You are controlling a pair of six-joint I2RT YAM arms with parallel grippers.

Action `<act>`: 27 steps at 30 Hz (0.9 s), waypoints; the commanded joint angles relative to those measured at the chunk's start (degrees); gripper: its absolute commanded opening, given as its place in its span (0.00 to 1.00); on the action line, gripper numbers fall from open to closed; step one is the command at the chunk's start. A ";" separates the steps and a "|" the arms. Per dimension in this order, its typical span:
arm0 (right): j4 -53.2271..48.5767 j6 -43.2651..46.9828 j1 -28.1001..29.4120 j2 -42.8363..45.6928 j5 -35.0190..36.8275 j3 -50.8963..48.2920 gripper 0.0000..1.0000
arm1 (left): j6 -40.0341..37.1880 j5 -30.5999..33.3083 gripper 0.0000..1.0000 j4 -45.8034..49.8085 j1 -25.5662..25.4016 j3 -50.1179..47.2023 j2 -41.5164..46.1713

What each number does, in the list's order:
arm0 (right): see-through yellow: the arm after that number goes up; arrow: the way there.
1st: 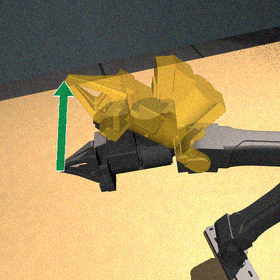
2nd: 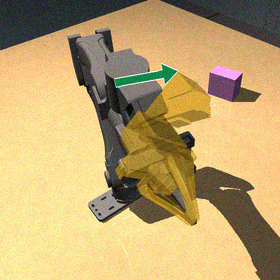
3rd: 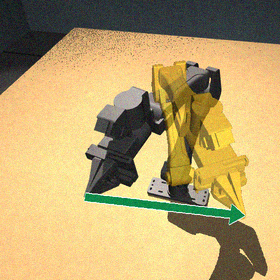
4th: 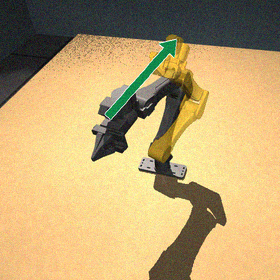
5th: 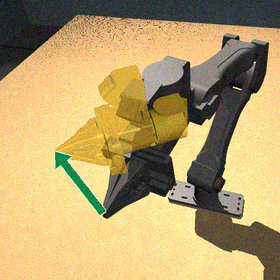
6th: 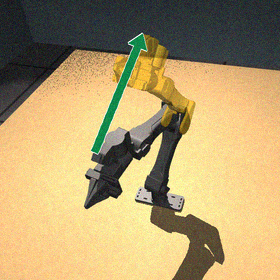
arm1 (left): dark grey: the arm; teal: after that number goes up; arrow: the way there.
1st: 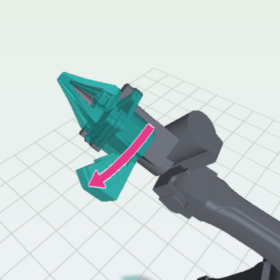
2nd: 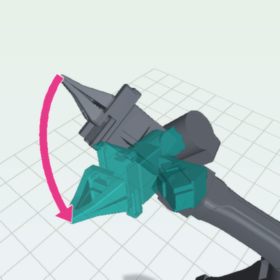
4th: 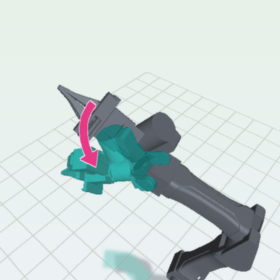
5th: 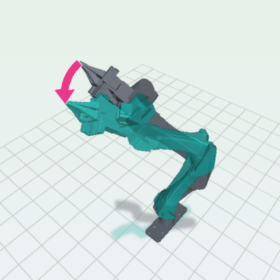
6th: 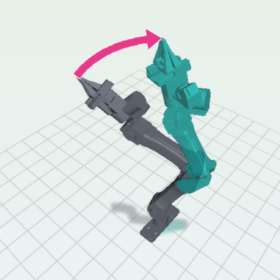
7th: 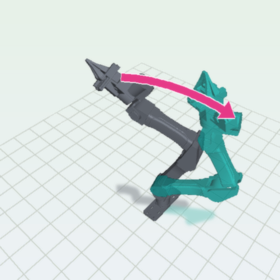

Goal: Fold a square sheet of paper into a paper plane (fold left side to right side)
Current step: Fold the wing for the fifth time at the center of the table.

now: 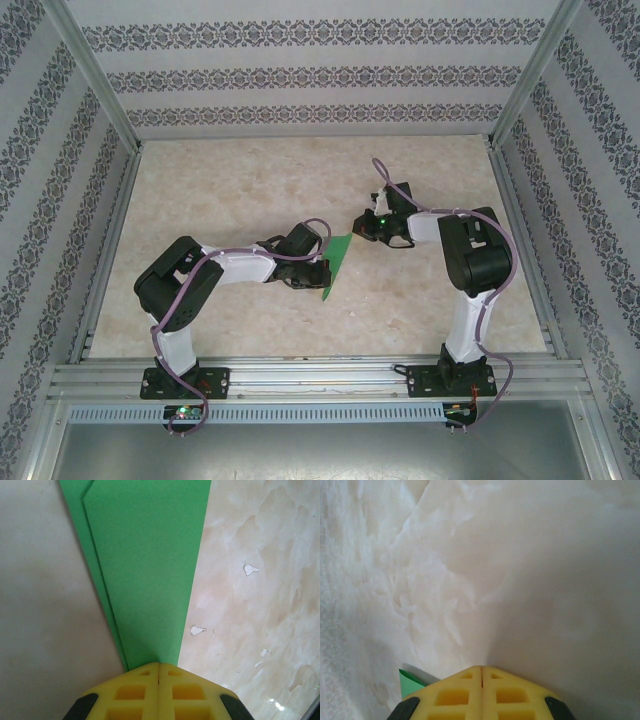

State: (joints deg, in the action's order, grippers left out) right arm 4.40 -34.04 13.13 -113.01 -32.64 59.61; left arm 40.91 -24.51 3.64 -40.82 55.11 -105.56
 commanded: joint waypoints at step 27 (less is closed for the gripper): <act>-0.15 -0.43 -1.21 21.27 -5.13 -15.76 0.00 | -1.49 5.10 0.00 10.95 -0.22 -4.35 -2.04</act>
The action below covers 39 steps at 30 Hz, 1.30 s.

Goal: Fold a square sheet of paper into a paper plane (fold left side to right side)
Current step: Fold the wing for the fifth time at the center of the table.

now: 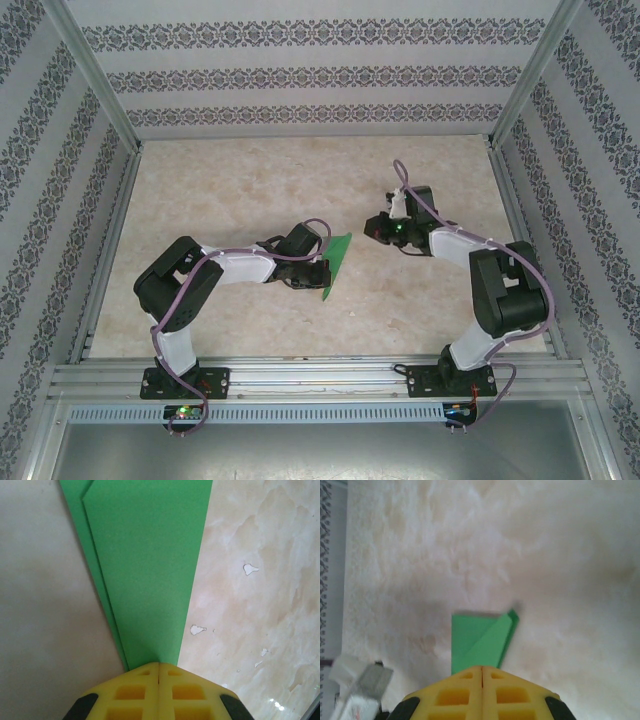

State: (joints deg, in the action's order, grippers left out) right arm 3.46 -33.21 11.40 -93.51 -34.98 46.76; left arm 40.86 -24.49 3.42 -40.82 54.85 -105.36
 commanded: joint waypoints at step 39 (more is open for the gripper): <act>3.39 -10.32 17.25 -14.66 1.94 2.19 0.00 | 0.52 4.01 0.00 10.14 -2.36 -11.53 5.75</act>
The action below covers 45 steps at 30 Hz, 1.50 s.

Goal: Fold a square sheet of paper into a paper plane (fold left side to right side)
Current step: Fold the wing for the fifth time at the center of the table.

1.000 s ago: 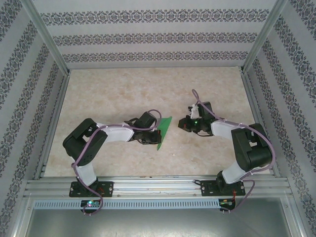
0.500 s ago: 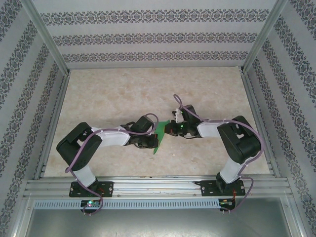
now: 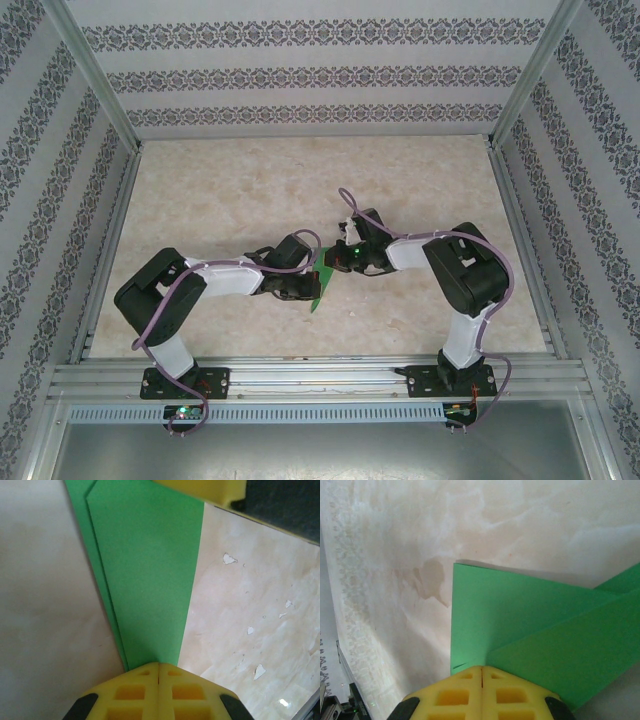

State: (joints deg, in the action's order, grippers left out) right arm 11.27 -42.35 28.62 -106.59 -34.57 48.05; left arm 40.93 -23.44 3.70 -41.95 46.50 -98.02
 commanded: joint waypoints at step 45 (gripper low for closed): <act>-9.40 0.51 -0.62 -4.47 2.21 -0.86 0.00 | 14.44 -15.42 0.03 -15.51 2.32 -9.06 1.32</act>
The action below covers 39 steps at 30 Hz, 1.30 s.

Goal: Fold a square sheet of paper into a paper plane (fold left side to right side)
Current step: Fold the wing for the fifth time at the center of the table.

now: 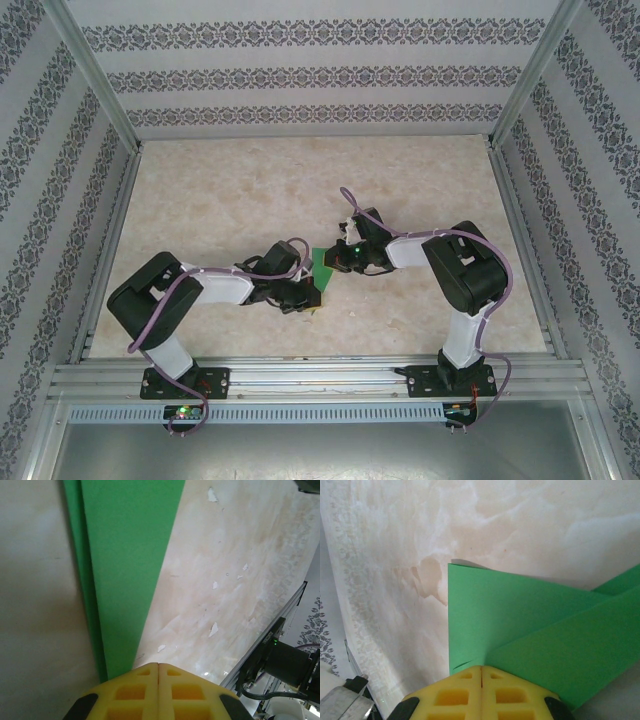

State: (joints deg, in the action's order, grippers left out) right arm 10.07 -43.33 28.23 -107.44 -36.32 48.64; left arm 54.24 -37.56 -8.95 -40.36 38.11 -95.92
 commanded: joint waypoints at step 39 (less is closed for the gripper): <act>-14.46 3.74 0.15 -4.61 6.77 1.09 0.00 | 3.46 -1.46 0.02 -6.00 -0.93 -8.44 -1.21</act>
State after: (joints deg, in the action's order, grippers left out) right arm 4.27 -41.60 28.27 -108.16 -35.83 51.66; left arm 56.07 -38.79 -19.49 -40.45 32.93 -97.01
